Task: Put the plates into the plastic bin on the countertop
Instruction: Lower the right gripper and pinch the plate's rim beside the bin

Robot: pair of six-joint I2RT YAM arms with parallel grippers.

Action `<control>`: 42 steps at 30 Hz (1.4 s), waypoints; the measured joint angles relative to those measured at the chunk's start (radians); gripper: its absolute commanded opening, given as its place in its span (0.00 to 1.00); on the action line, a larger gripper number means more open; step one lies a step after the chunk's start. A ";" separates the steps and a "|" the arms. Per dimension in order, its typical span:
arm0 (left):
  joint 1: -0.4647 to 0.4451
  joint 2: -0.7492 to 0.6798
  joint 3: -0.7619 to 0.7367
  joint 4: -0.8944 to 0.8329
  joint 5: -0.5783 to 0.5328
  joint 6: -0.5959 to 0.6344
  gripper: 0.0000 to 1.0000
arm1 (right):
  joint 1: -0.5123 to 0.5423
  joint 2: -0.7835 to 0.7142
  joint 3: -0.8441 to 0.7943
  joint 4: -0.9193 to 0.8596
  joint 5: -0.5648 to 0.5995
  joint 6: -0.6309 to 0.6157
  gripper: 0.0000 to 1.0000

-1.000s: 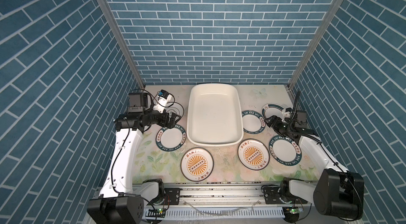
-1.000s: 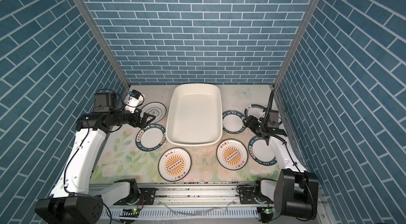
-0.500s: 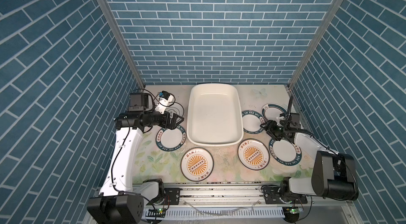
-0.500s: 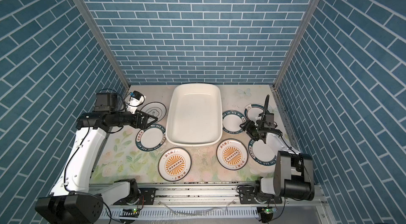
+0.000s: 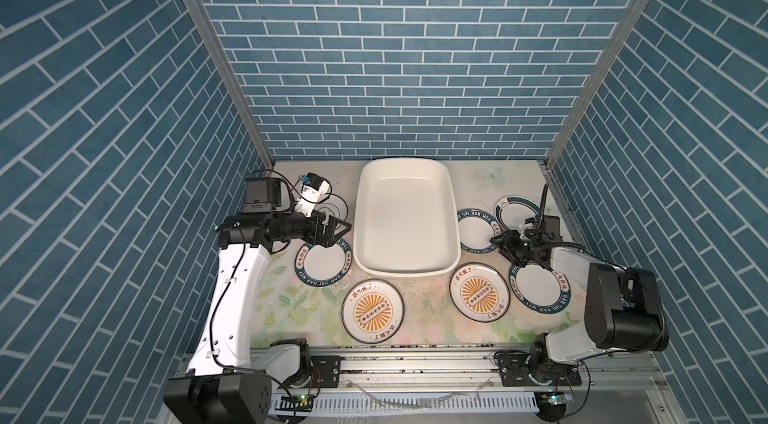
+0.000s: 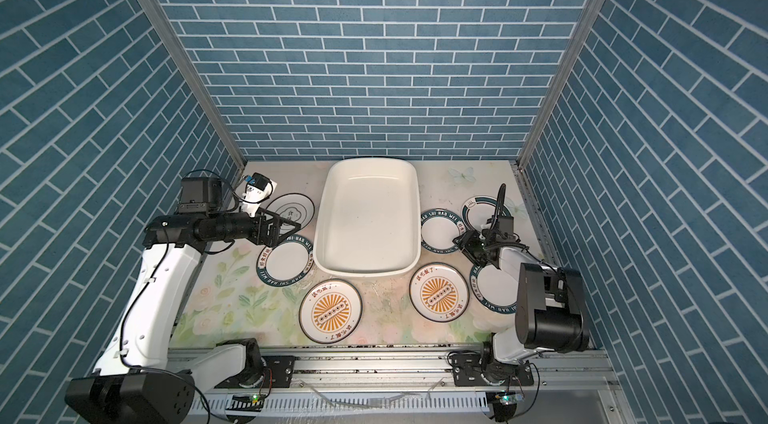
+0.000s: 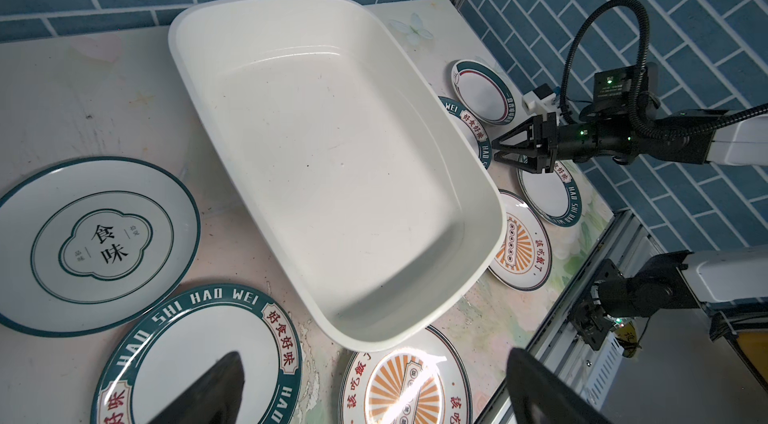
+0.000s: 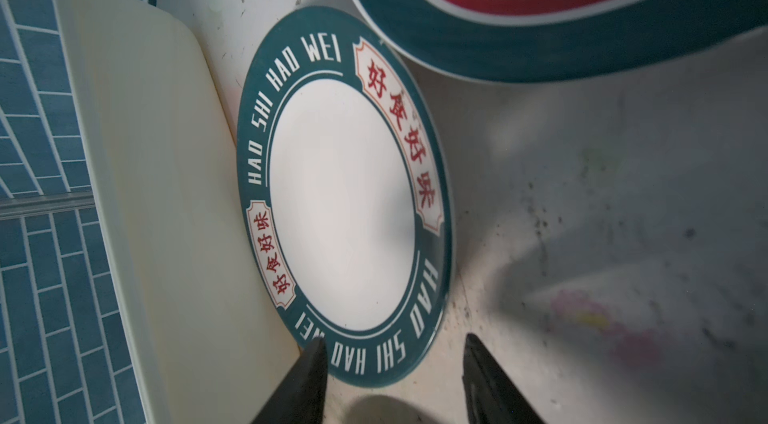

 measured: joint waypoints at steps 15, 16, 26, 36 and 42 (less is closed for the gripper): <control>-0.001 -0.010 -0.026 0.027 0.022 -0.019 1.00 | 0.000 0.105 0.001 0.157 -0.016 0.071 0.46; -0.001 -0.011 -0.030 0.029 0.023 -0.019 1.00 | 0.000 0.113 0.001 0.173 -0.017 0.082 0.44; -0.002 -0.027 -0.045 0.039 0.025 -0.026 1.00 | -0.001 0.150 -0.014 0.275 -0.025 0.142 0.33; -0.002 -0.042 -0.055 0.042 0.027 -0.026 1.00 | -0.001 0.154 -0.031 0.298 -0.024 0.147 0.24; -0.002 -0.050 -0.057 0.043 0.029 -0.028 1.00 | -0.001 0.156 -0.037 0.306 -0.026 0.155 0.22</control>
